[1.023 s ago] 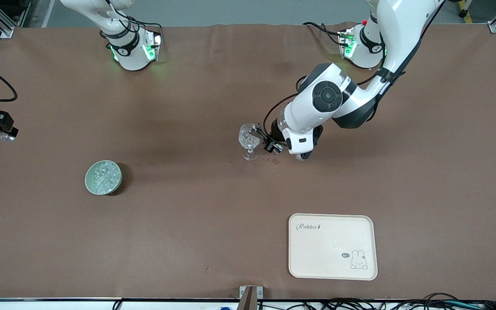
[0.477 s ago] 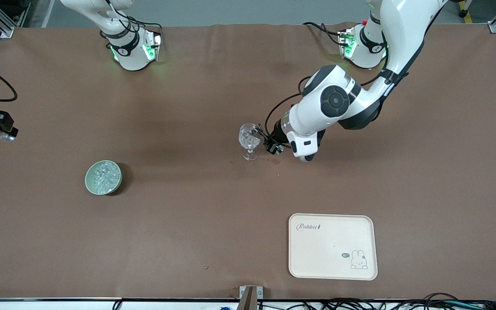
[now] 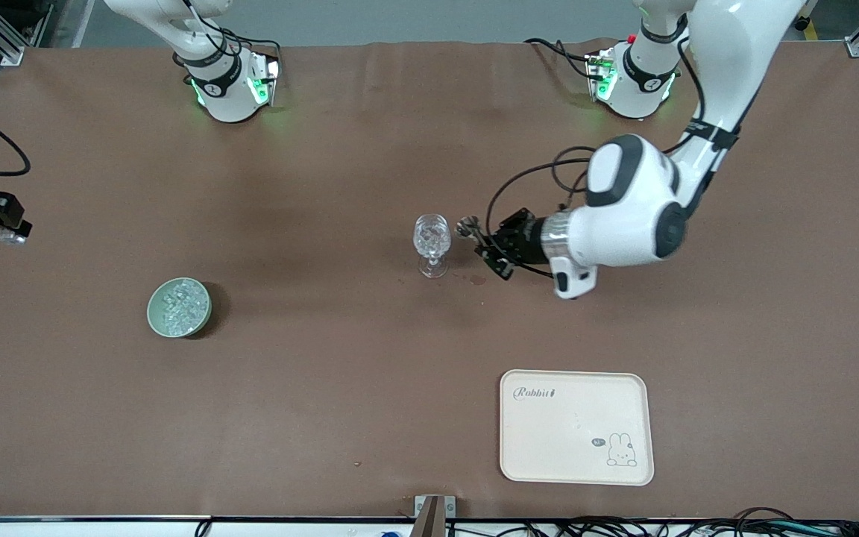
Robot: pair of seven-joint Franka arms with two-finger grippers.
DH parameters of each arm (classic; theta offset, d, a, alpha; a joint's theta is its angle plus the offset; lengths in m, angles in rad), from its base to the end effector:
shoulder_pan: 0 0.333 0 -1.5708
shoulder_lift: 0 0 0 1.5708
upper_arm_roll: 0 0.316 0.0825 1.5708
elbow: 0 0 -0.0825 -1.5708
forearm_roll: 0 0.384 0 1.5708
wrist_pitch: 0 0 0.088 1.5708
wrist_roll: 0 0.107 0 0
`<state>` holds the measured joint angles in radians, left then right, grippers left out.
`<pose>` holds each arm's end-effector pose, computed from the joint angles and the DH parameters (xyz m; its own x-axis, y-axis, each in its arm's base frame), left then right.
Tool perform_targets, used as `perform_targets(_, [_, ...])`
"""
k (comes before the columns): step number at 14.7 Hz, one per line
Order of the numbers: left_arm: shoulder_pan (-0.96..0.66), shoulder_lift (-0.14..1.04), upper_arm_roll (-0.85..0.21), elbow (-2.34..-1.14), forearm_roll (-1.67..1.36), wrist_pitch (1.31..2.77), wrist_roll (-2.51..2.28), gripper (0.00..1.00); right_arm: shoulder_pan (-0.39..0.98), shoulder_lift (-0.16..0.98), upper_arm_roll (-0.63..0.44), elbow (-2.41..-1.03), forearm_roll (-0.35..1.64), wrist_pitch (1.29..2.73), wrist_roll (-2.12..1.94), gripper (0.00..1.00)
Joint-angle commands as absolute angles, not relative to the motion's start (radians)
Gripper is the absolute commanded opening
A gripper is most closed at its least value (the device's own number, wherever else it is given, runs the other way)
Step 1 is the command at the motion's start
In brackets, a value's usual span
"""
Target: Pour wine and add ice with both arms
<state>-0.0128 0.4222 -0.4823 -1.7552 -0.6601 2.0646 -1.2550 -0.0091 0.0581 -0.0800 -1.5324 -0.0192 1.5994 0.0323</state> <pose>0.5696 -0.3111 0.3630 0.3039 0.6563 -0.6905 0.9110 -0.4124 0.0090 0.5728 -0.0518 0.6125 0.9927 -0.1204 0.0098 -0.1206 -0.9924 0.0235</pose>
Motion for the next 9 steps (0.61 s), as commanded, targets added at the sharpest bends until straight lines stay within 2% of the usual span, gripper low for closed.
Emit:
perform_targets(1, [-0.020,0.385,-0.359,-1.758,-0.806,1.942,-1.139,0.01,0.017,0.023,-0.066,-1.557,-0.008,1.598,0.055,0.01])
perform_targets(5, [-0.023,0.400,-0.201,-1.741,-0.990,1.902,-1.042,0.01,0.136,0.025,-0.058,-1.532,-0.006,1.575,0.204,0.01])
perform_targets(7, [-0.023,0.452,-0.141,-1.668,-1.057,1.861,-1.048,0.01,0.243,0.028,-0.058,-1.523,-0.006,1.580,0.344,0.01])
perform_targets(9, [-0.025,0.561,-0.103,-1.539,-1.130,1.855,-1.103,0.01,0.380,0.035,-0.060,-1.514,-0.008,1.588,0.513,0.01])
